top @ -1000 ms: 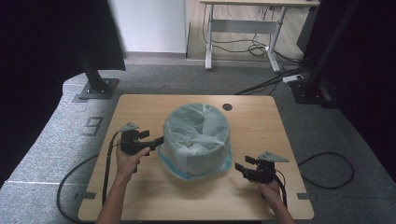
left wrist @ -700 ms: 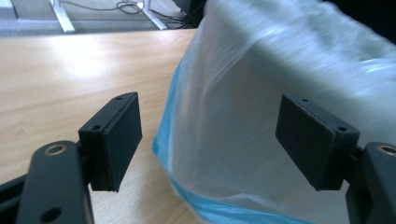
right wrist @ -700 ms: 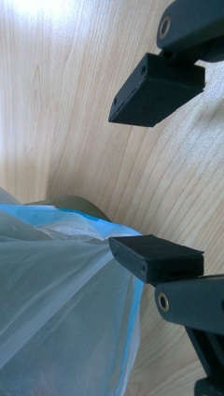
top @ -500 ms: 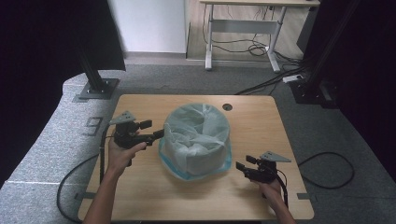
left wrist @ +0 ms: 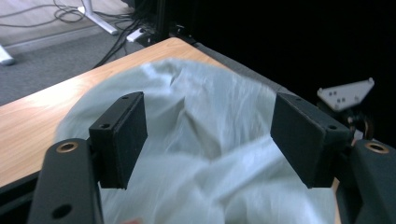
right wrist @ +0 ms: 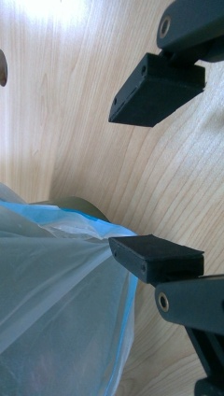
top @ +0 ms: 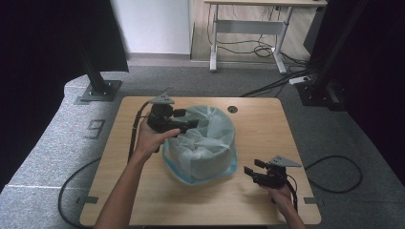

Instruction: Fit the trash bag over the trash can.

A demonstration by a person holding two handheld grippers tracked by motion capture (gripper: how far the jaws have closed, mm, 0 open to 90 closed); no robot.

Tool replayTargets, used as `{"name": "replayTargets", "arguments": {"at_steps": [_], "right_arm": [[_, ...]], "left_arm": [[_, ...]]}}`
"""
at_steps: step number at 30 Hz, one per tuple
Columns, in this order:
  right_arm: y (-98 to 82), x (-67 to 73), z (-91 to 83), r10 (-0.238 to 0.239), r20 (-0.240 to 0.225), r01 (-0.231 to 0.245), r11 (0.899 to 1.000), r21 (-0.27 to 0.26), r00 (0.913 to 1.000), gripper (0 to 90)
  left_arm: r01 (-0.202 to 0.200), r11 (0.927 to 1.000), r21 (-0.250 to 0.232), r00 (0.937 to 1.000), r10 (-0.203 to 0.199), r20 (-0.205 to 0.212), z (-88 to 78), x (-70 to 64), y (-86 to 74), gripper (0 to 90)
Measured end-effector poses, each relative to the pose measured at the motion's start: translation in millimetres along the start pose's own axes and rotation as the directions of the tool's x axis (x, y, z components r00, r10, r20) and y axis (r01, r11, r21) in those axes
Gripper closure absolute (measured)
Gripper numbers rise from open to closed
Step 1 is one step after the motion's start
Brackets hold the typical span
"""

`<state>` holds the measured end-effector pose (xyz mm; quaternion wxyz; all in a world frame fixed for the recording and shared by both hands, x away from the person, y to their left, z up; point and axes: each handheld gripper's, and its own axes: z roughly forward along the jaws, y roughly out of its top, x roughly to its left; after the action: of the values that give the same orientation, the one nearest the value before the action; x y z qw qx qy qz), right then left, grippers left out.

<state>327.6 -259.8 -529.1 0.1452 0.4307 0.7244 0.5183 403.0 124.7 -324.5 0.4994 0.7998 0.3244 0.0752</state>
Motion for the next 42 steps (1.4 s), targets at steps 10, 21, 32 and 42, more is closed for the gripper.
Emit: {"name": "replayTargets", "arguments": {"at_steps": [10,21,32,42], "right_arm": [[3.8,-8.2,-9.2,0.035,0.002,-0.035,0.999,-0.036,0.9994,33.6],[3.9,-6.4,-6.8,0.059,-0.049,-0.06,0.998,-0.029,0.9971,33.6],[2.5,-4.7,-4.1,0.037,-0.037,-0.037,0.999,-0.012,0.9987,33.6],[2.7,-4.9,-5.7,0.033,-0.034,-0.034,0.999,-0.018,0.9989,33.6]], "left_arm": [[0.076,0.9894,0.124,0.9967,-0.072,-0.037,60.0,4.9,22.8,30.5],[0.095,0.9408,0.325,0.9953,-0.084,-0.049,118.6,13.9,30.0,34.6],[0.097,0.9163,0.389,0.9949,-0.077,-0.066,140.1,17.8,26.6,36.7],[0.072,0.9168,0.393,0.996,-0.045,-0.078,131.8,14.1,22.2,33.8]]}}
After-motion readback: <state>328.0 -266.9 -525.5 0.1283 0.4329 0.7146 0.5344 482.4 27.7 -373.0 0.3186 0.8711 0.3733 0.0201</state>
